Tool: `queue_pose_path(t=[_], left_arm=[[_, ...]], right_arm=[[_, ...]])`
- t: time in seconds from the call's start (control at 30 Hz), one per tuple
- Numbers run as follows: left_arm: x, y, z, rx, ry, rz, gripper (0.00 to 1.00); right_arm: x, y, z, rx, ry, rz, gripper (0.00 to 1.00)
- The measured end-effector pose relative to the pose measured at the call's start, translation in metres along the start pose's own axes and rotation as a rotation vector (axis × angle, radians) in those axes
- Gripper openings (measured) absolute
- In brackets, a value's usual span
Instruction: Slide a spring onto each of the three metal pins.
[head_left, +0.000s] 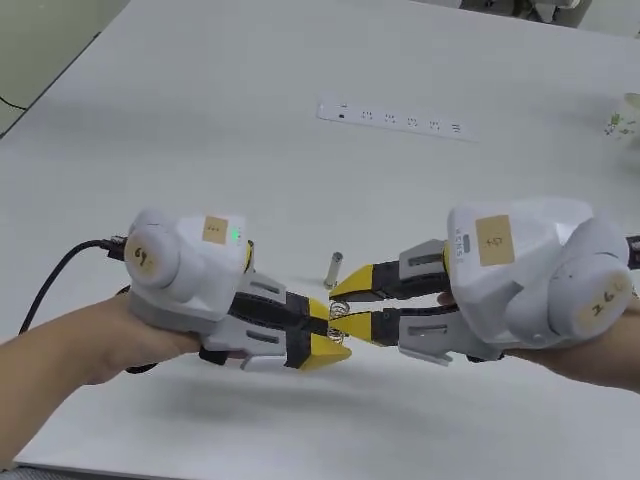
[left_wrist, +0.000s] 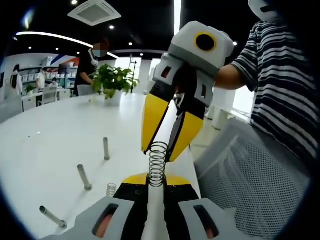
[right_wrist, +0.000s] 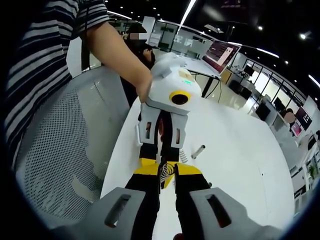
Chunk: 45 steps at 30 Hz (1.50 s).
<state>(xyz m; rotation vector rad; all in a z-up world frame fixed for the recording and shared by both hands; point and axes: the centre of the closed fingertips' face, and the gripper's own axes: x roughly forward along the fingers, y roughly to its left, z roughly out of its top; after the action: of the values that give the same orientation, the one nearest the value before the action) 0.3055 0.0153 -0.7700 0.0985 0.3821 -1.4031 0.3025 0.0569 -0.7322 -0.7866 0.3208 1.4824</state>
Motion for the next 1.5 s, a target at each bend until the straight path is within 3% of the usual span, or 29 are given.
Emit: queue_pose_path(t=[0.43,0.93,1.5], left_arm=[[0.000,0.001,0.002,-0.021,-0.006,0.013,0.03],[-0.005,0.004,0.002,-0.048,-0.014,0.032,0.12],[-0.032,0.015,-0.007,-0.087,-0.008,0.089,0.28]], right_arm=[[-0.002,-0.001,-0.001,-0.002,0.003,-0.008,0.08],[-0.003,-0.001,-0.003,-0.017,0.017,-0.015,0.08],[-0.005,-0.008,-0.008,-0.005,0.027,-0.043,0.08]])
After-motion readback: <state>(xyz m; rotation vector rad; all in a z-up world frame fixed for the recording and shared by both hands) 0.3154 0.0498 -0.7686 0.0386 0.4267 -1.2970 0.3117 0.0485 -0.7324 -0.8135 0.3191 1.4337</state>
